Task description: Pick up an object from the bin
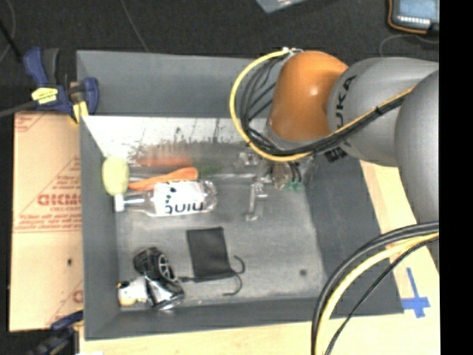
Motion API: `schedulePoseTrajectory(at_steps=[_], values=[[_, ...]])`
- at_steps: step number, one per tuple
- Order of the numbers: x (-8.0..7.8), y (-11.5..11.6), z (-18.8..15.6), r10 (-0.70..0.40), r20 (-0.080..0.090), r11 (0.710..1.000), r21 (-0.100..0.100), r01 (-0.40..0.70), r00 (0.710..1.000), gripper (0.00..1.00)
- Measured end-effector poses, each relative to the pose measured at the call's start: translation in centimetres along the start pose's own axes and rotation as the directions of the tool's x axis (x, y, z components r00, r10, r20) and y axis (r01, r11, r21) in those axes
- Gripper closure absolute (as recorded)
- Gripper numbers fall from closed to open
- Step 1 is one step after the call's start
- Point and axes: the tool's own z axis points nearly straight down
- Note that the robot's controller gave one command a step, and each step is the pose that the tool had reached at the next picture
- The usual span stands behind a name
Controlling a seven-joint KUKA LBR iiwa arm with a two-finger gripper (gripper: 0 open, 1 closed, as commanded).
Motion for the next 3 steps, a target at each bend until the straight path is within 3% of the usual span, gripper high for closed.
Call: schedulePoseTrajectory(at_steps=[1,2,3], values=[[-0.1,0.0,-0.5,0.000,0.006,1.000,0.000,0.000,1.000,0.00],[0.0,3.5,3.4,0.033,0.009,0.999,-0.001,-0.033,0.999,0.00],[0.6,5.1,3.7,0.107,0.000,0.994,-0.002,-0.107,0.994,0.00]])
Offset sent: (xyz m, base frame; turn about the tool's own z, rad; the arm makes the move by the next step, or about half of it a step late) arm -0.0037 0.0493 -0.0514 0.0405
